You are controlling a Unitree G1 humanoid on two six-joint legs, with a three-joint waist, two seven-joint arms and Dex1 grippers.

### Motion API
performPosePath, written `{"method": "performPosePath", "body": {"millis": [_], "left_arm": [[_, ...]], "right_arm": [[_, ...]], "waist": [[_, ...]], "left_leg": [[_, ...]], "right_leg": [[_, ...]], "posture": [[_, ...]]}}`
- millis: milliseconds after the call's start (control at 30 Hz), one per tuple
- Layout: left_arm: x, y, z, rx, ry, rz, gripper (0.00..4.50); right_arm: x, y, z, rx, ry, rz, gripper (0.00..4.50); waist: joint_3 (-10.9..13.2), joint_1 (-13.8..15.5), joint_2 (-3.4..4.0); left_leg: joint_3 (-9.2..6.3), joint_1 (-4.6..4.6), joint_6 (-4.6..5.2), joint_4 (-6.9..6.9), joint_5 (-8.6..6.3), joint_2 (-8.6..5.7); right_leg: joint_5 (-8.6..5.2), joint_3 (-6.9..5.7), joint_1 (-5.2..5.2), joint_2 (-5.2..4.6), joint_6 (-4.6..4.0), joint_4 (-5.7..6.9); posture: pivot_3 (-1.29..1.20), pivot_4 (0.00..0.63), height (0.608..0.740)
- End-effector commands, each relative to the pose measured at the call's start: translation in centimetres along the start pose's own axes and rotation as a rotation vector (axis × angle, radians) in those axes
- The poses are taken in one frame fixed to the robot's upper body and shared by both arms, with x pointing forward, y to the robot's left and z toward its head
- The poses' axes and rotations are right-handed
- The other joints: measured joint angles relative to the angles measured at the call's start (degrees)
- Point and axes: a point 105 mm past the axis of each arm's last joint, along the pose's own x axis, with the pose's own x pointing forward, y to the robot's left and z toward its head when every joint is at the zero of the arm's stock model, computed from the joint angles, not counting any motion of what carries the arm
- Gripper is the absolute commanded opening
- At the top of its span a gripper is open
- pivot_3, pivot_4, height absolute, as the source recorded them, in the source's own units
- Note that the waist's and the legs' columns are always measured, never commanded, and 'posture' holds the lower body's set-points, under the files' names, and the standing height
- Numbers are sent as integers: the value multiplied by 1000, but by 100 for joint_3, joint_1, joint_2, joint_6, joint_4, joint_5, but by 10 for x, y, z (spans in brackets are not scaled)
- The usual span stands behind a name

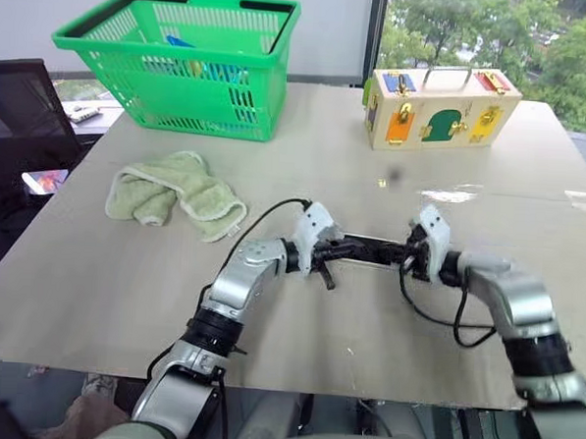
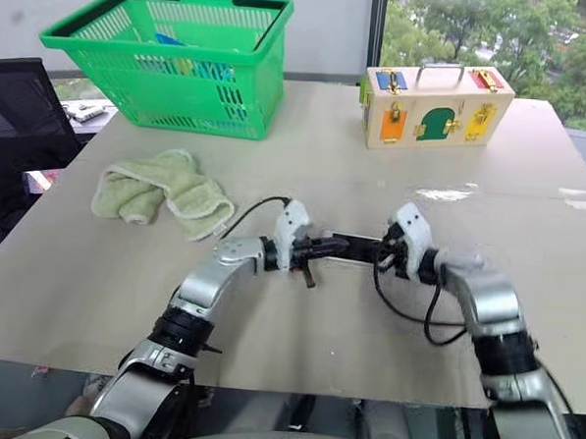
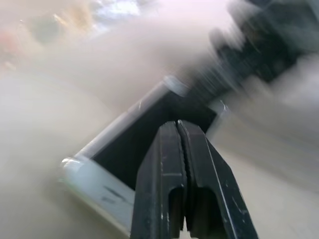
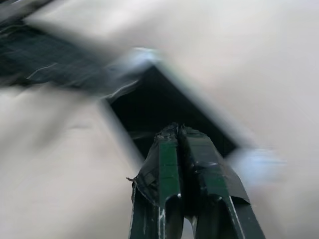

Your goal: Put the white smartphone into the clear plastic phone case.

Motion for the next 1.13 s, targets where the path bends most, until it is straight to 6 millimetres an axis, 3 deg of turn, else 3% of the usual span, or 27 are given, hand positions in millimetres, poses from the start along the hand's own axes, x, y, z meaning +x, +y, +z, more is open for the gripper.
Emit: {"method": "performPosePath", "body": {"millis": [33,100,167,200,300,367,433,567,667,967,1133], "left_arm": [[-10,5,30,-4,-148,47,0],[-15,11,39,-55,-205,84,0],[-22,18,50,-88,-264,122,877],[-24,21,53,-97,-280,135,1180],[-31,29,62,-103,-309,171,2715],[-36,32,66,-108,-325,194,3656],[-40,34,67,-104,-326,206,4485],[-54,34,63,-79,-297,242,4485],[-72,24,60,-30,-268,201,4485],[-119,-7,22,1,-82,112,4485],[-139,-8,11,-14,-38,147,4485]], "right_arm": [[-17,-2,38,-121,-183,-83,306],[-20,-4,41,-161,-196,-125,797],[-26,-4,48,-203,-220,-162,1876],[-28,-4,51,-216,-229,-173,2141],[-41,-3,57,-274,-243,-190,3701],[-51,0,54,-302,-228,-187,4500],[-62,3,46,-322,-202,-179,4500],[-92,6,35,-330,-186,-213,4500],[-112,8,29,-340,-171,-257,4500],[-151,3,14,-297,-131,-405,4500],[-165,1,2,-272,-108,-461,4500]], "waist": [[33,0,5],[61,9,9],[86,23,10],[91,24,8],[103,42,6],[106,75,4],[108,138,0],[116,168,-2],[130,148,-1],[137,163,5],[138,174,5]], "left_leg": [[1,-23,8,5,8,0],[4,-26,-7,6,18,-2],[3,-25,7,7,10,-2],[3,-24,6,7,10,-2],[4,-24,5,8,10,-2],[5,-25,6,12,10,-2],[6,-26,6,13,10,-4],[7,-26,5,9,10,-4],[12,-26,5,8,9,-4],[20,-18,-17,6,-6,3],[20,-18,-17,6,-6,4]], "right_leg": [[1,2,-23,1,0,8],[2,6,-29,1,-1,13],[1,3,-34,3,0,13],[1,3,-33,4,0,13],[1,1,-32,5,1,13],[1,1,-30,4,1,11],[1,2,-29,4,1,9],[1,3,-29,3,0,8],[0,11,-30,2,0,7],[-13,19,-29,3,-20,9],[-16,20,-29,1,-20,8]], "posture": [[0,150,740],[0,150,740],[0,150,740],[0,150,740],[0,150,740],[0,150,740],[0,150,740],[0,150,740],[0,150,740],[0,150,740],[0,150,740]]}}
